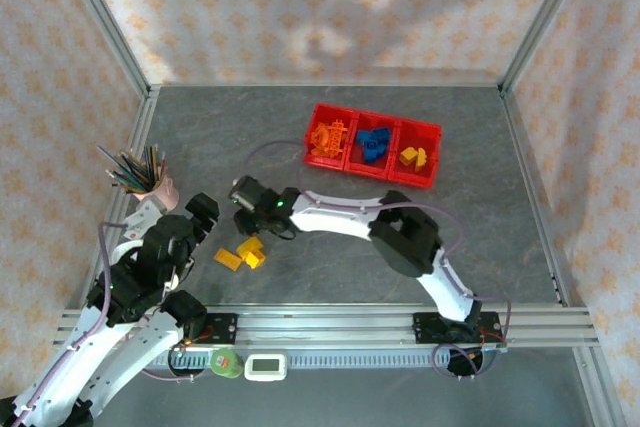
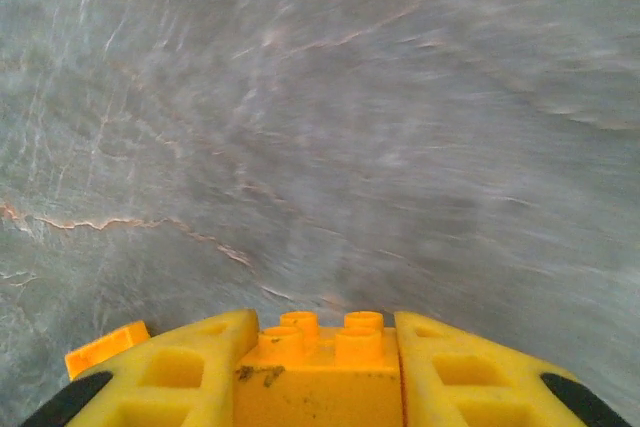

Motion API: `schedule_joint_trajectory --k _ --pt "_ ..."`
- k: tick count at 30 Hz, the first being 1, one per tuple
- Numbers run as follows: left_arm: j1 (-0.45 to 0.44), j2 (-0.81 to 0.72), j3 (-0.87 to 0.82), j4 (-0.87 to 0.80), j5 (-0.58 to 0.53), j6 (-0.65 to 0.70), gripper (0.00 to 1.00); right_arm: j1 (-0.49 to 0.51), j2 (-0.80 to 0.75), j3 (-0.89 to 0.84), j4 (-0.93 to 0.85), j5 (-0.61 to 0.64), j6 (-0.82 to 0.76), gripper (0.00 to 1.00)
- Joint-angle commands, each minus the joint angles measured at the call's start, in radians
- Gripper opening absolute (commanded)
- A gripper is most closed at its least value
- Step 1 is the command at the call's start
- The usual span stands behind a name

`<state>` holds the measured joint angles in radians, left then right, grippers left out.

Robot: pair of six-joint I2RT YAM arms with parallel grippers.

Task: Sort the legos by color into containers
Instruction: Pick up the lego from the bottom-left of the table, then place the lego in the container.

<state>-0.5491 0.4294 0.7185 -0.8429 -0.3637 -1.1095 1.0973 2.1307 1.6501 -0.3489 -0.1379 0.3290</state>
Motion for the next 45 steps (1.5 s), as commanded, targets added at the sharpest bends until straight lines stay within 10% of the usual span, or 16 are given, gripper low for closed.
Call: schedule_joint_trajectory --k 1,15,22,32,45 --pt "0.000 0.045 0.027 0.111 0.059 0.077 0.99 -0.061 -0.170 -0.109 0.017 0.068 0.068 0.30" --pt "0.005 0.378 0.001 0.583 0.460 0.298 0.99 -0.579 -0.630 -0.506 -0.020 0.210 0.109 0.30" --pt "0.005 0.568 0.051 0.715 0.573 0.351 0.99 -0.822 -0.530 -0.452 0.001 0.220 0.037 0.30" --pt "0.007 0.611 0.045 0.732 0.569 0.366 0.99 -0.888 -0.334 -0.370 0.035 0.232 -0.004 0.37" --pt "0.022 0.528 0.036 0.666 0.489 0.349 0.99 -0.808 -0.475 -0.391 -0.020 0.160 -0.022 0.60"
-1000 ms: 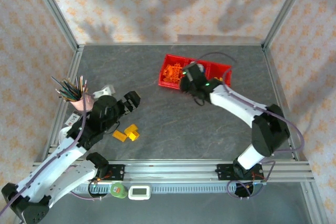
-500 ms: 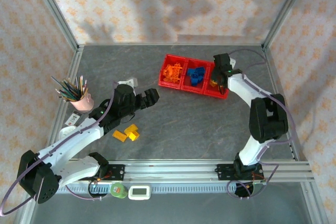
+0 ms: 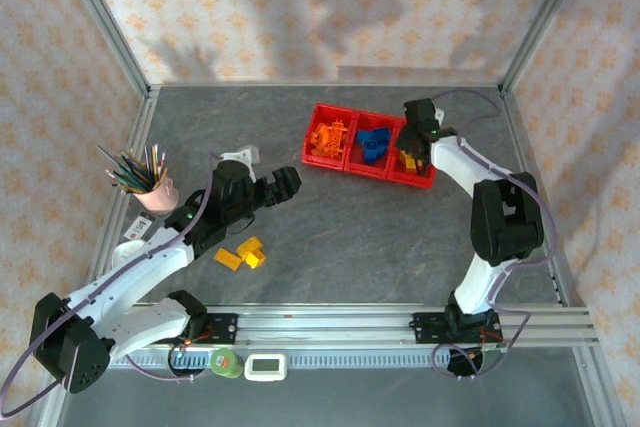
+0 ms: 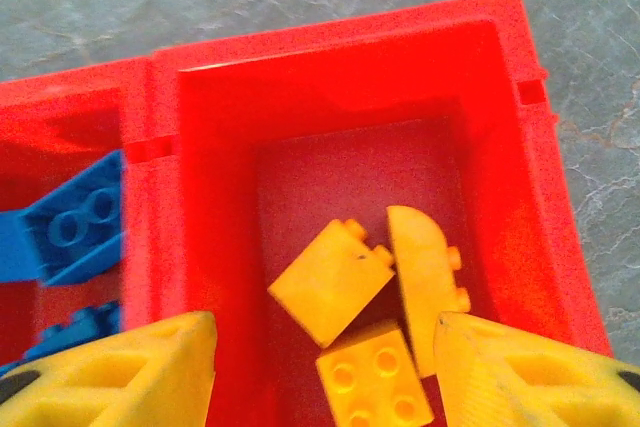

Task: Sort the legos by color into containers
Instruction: Place the lego in the container, then pick up the lego from the bottom-left of the table.

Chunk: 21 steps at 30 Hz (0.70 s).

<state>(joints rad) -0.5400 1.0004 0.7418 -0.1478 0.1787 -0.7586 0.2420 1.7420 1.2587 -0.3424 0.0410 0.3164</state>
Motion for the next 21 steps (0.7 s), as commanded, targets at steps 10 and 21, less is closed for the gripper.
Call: schedule_joint_trajectory --k 10,21 --pt "0.040 -0.248 -0.046 -0.247 -0.178 -0.093 0.99 0.384 -0.152 -0.058 -0.060 -0.112 -0.014 0.66" --pt "0.051 -0.369 -0.027 -0.529 -0.266 -0.192 0.99 0.771 -0.037 -0.094 0.080 -0.222 -0.033 0.74"
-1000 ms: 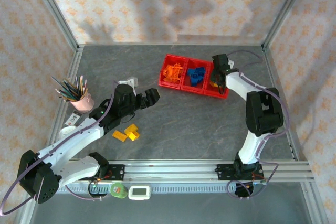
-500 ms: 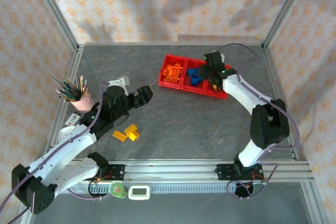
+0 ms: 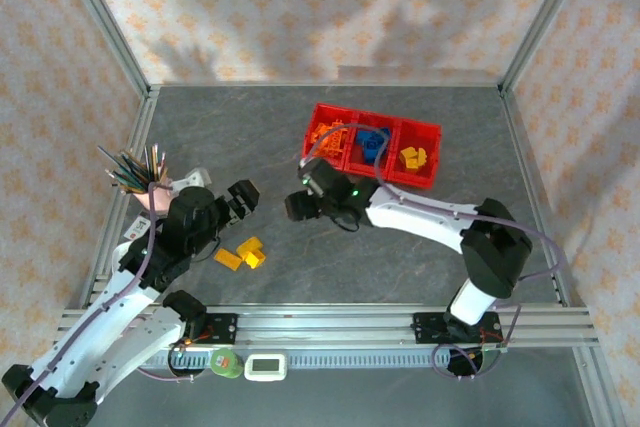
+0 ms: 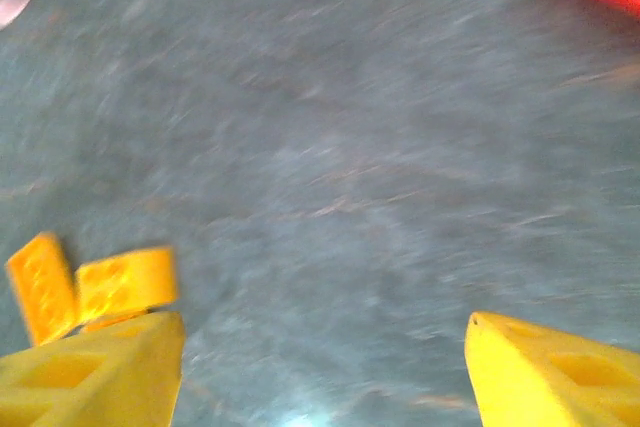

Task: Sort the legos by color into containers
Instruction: Pick up the lego from the bottom-left of the table.

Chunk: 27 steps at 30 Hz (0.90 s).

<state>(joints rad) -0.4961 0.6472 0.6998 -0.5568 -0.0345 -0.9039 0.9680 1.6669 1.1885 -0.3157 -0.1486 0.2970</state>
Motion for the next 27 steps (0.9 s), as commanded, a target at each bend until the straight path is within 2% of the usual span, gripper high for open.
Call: schedule_joint_trajectory --k 1,6,13,21,27 --pt "0.009 -0.020 0.018 -0.135 -0.061 -0.054 0.99 0.068 0.053 -0.022 0.065 -0.036 -0.014 0.74" --pt "0.010 -0.042 0.035 -0.226 -0.098 -0.094 0.99 0.184 0.129 -0.007 0.125 -0.038 -0.022 0.76" --pt "0.009 -0.090 0.033 -0.290 -0.138 -0.156 0.99 0.265 0.225 0.039 0.161 -0.010 -0.027 0.78" --pt "0.009 -0.148 0.022 -0.326 -0.185 -0.203 0.99 0.287 0.323 0.133 0.131 0.047 -0.060 0.77" --pt "0.010 -0.162 0.026 -0.341 -0.206 -0.208 0.99 0.291 0.396 0.208 0.084 0.086 -0.090 0.70"
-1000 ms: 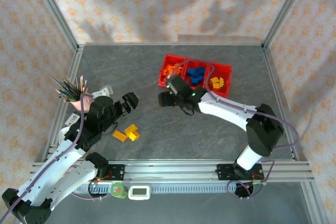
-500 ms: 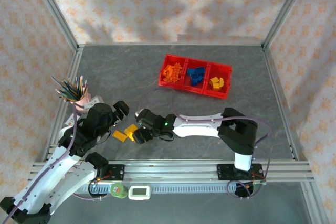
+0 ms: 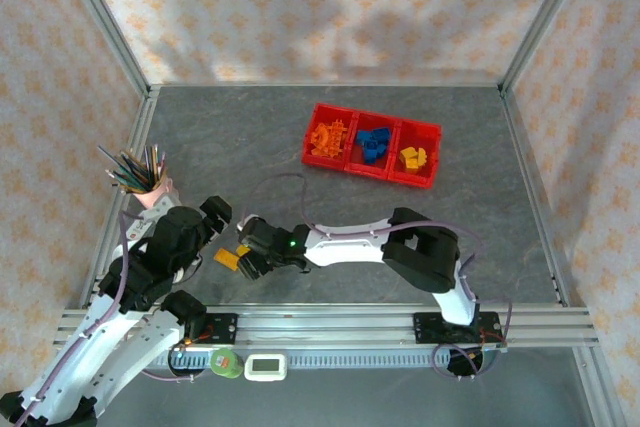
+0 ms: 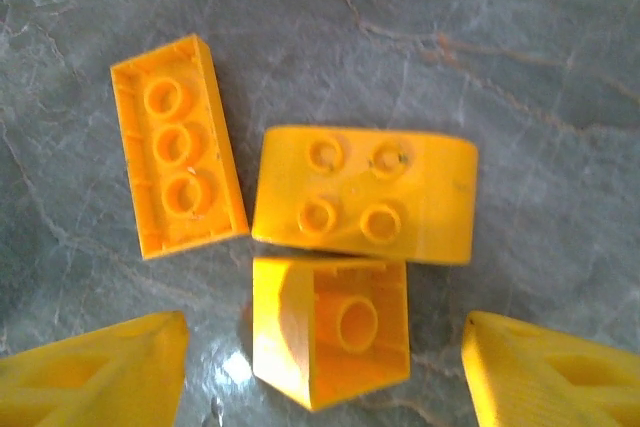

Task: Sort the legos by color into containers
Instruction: Pick up the lego from the bottom-left of the table.

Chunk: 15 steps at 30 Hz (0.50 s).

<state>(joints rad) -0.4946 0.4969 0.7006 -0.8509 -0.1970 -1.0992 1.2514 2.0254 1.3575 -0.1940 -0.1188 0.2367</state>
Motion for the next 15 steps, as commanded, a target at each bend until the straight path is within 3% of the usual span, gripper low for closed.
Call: schedule_joint_trajectory --k 1,15 --pt "0.007 -0.013 0.026 -0.049 -0.043 -0.013 0.99 0.008 0.045 0.044 -0.043 0.063 -0.035 0.68" --pt "0.008 -0.029 0.022 -0.047 -0.050 -0.018 0.99 0.023 0.092 0.070 -0.093 0.097 -0.047 0.50"
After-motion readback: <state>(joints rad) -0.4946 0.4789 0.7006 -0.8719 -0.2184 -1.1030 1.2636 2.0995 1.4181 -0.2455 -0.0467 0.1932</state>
